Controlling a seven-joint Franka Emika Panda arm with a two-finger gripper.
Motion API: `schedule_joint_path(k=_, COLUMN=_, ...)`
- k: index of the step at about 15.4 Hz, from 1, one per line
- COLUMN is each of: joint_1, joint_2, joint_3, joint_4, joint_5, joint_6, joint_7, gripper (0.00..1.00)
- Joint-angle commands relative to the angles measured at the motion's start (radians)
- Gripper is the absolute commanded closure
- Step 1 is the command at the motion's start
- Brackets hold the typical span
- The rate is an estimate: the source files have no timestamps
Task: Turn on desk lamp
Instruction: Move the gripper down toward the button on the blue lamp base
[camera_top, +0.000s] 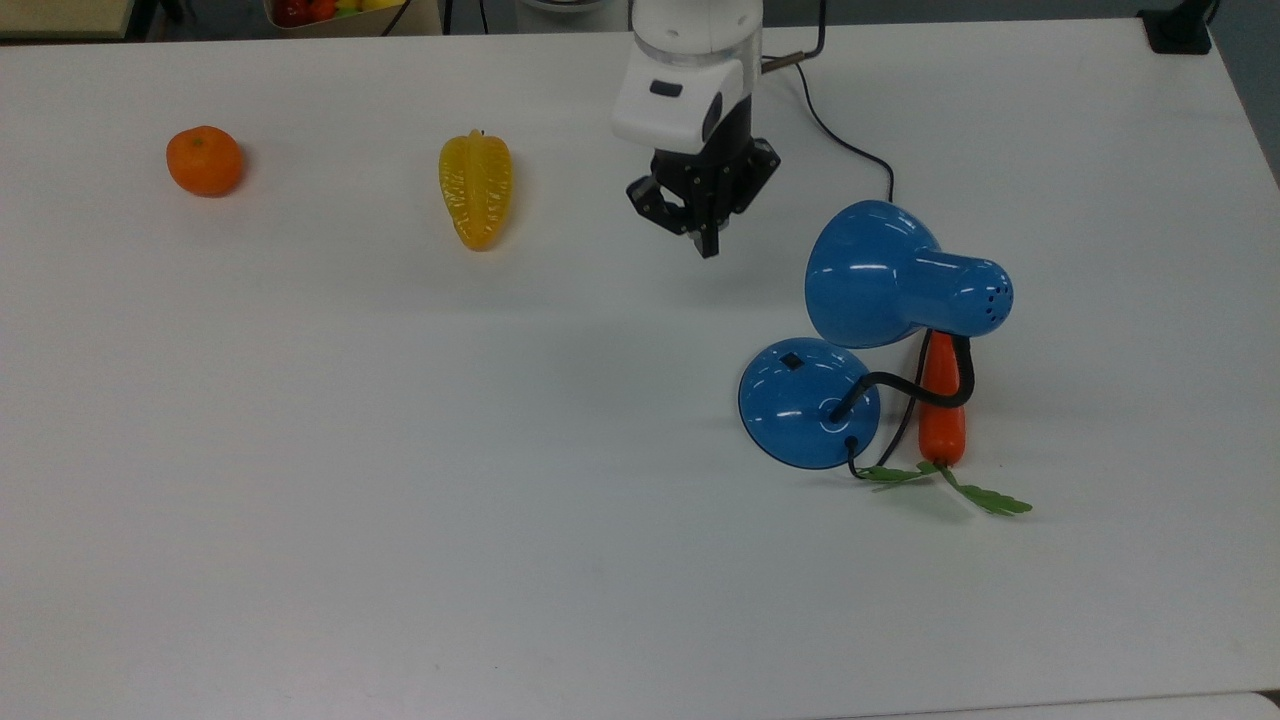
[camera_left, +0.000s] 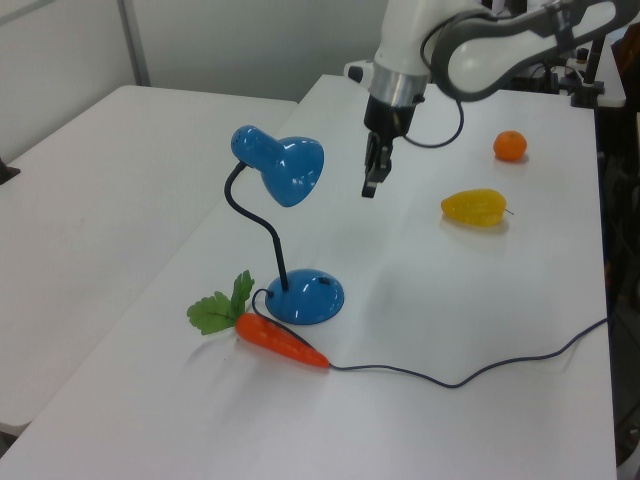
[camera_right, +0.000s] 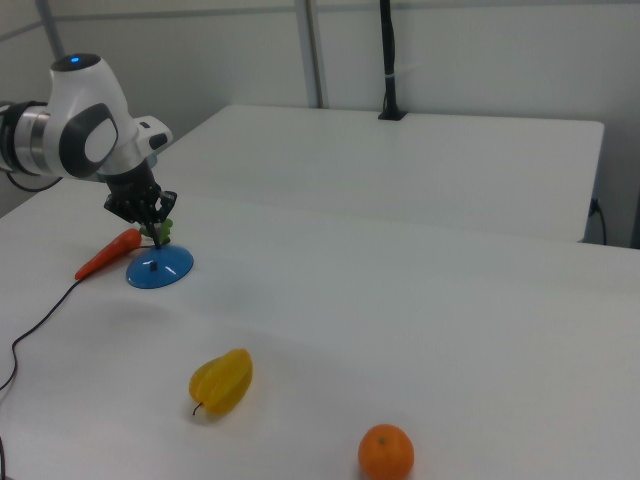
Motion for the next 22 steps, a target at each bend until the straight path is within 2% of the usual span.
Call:
schedule_joint_path(k=1, joint_1=0.024, joint_2=0.048, joint_3=0.004, joint_4=-0.006, joint_5=0.026, joint_6=0.089, joint_7=-0.005, gripper=1.0)
schedule_joint_path(k=7, joint_1=0.029, joint_2=0.104, joint_3=0.03, joint_4=-0.006, joint_5=0.026, joint_6=0.17, joint_7=-0.005, gripper=1.0)
schedule_joint_path(k=13, joint_1=0.062, joint_2=0.152, joint_3=0.03, joint_4=-0.003, joint_5=0.026, joint_6=0.273, joint_7=-0.005, gripper=1.0)
schedule_joint_path(k=22, joint_1=0.062, joint_2=0.236, joint_3=0.039, joint_4=0.003, joint_5=0.023, joint_6=0.414, joint_7=-0.005, gripper=1.0)
